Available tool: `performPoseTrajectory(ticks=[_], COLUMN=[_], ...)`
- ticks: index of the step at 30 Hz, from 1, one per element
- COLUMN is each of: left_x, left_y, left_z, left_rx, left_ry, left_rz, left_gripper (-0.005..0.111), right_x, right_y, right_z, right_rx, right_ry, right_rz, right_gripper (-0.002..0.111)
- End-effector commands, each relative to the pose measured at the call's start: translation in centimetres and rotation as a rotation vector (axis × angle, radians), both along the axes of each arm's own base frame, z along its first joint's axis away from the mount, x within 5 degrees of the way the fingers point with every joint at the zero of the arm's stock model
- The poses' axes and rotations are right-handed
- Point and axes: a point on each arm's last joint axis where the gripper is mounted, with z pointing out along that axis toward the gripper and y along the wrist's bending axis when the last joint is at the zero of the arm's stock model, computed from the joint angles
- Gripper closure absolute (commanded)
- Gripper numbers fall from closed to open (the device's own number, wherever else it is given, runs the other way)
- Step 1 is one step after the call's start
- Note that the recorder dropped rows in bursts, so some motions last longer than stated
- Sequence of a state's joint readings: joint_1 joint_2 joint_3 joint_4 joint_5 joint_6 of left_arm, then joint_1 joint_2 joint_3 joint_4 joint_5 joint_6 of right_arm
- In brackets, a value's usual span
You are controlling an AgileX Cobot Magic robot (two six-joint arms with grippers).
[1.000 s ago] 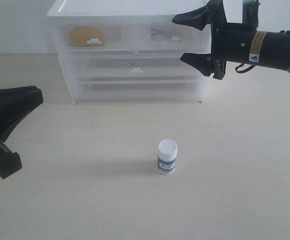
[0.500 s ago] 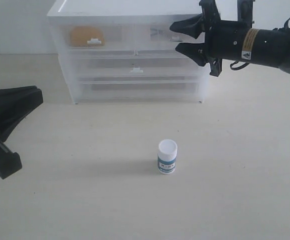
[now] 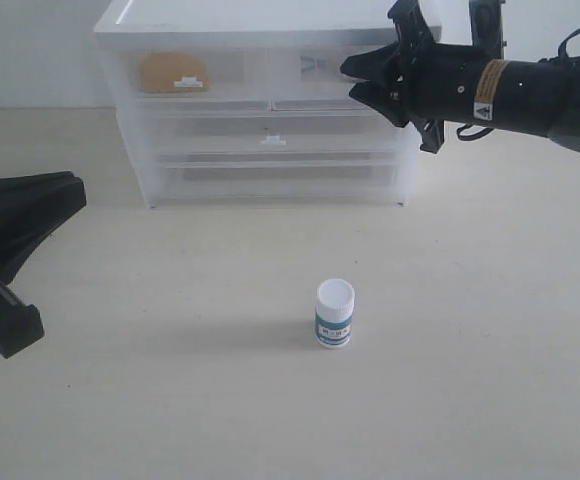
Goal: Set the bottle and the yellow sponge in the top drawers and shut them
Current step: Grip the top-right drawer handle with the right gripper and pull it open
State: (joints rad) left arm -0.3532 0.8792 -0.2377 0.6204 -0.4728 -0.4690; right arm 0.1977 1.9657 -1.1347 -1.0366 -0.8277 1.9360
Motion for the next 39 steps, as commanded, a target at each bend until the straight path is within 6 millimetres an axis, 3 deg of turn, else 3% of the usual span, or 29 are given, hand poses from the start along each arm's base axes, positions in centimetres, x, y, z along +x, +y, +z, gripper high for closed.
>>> performPoseTrajectory(ticks=[1,11,16,20,27,31,34,36,39], left_x=[0.0,0.0,0.0,0.0,0.0,0.0,0.0,0.0,0.0], left_y=[0.0,0.0,0.0,0.0,0.0,0.0,0.0,0.0,0.0], left_z=[-0.2,-0.2,-0.2,-0.2,-0.2,-0.2,-0.2,-0.2,-0.2], left_rx=[-0.015,-0.004,-0.002,0.001,0.001,0.001,-0.002,-0.005,-0.005], left_ry=[0.014,0.007,0.007,0.009,0.009,0.009,0.012,0.015,0.015], left_rz=[0.002,0.0,0.0,0.002,0.002,0.002,0.003,0.004,0.004], left_gripper=[0.103,0.103,0.103,0.103,0.103,0.103,0.103,0.103,0.103], right_x=[0.1,-0.1,-1.0,-3.3,-8.9,-11.7,-12.4,-12.5,-13.0], right_y=[0.7,0.8,1.0,0.7,-0.3,-0.6,-0.8,-0.8,-0.6], right_z=[0.5,0.7,0.6,1.0,3.7,3.5,2.7,2.4,2.3], right_rx=[0.013,0.03,0.051,0.058,0.03,-0.017,-0.089,-0.145,-0.16], right_ry=[-0.048,-0.066,-0.067,-0.086,-0.166,-0.153,-0.155,-0.181,-0.197], right_rz=[-0.007,0.013,0.067,0.091,0.134,0.198,0.222,0.245,0.304], right_gripper=[0.097,0.098,0.108,0.108,0.108,0.108,0.108,0.102,0.068])
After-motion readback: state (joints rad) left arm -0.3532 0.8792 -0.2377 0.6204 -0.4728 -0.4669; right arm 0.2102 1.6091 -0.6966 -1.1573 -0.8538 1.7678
